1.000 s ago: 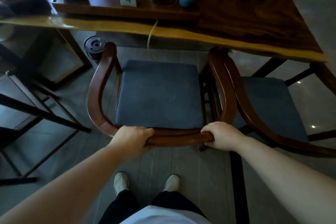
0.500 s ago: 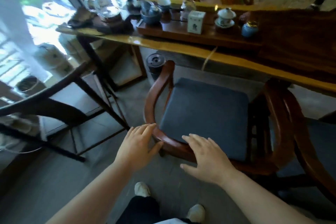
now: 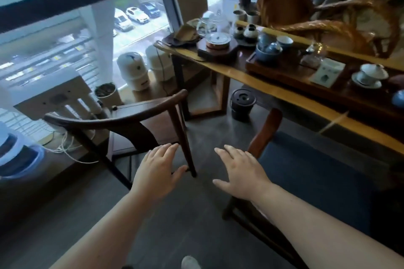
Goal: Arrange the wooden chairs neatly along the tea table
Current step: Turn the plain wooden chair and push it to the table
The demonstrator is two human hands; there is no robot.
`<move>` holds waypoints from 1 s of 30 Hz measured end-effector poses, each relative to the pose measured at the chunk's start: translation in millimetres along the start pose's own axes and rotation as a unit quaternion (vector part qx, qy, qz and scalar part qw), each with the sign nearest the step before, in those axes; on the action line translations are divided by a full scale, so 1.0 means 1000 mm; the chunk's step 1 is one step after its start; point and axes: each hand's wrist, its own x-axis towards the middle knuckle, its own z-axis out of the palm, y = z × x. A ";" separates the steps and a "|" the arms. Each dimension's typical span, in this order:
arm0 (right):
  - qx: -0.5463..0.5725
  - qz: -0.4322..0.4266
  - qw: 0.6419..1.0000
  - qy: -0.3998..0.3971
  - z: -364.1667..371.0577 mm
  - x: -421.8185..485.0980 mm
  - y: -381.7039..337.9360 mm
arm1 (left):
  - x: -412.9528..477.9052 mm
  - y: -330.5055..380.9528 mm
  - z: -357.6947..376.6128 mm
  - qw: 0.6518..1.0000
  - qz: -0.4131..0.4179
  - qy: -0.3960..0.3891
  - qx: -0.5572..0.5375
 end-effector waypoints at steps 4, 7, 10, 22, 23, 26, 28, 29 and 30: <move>-0.003 -0.025 1.000 0.000 -0.008 0.054 -0.019 | 0.019 -0.047 -0.020 0.999 -0.030 0.010 0.020; 0.002 -0.046 0.999 -0.001 -0.012 0.088 -0.035 | 0.027 -0.077 -0.031 0.998 -0.053 0.009 0.025; -0.003 -0.078 0.997 -0.001 -0.017 0.123 -0.050 | 0.033 -0.104 -0.035 0.996 -0.083 -0.001 0.027; -0.022 -0.208 0.978 -0.013 -0.034 0.320 -0.128 | 0.101 -0.221 -0.095 0.982 -0.163 0.027 0.088; -0.023 -0.214 0.976 -0.021 -0.035 0.332 -0.132 | 0.112 -0.225 -0.099 0.982 -0.163 0.017 0.095; -0.040 -0.231 0.971 -0.052 -0.035 0.366 -0.143 | 0.143 -0.240 -0.102 0.979 -0.172 -0.006 0.110; -0.056 -0.234 0.968 -0.076 -0.032 0.382 -0.146 | 0.156 -0.250 -0.101 0.977 -0.183 -0.024 0.110; -0.059 -0.231 0.967 -0.093 -0.030 0.390 -0.147 | 0.161 -0.256 -0.099 0.976 -0.187 -0.034 0.107; -0.058 -0.225 0.966 -0.113 -0.028 0.394 -0.147 | 0.165 -0.261 -0.097 0.976 -0.185 -0.042 0.105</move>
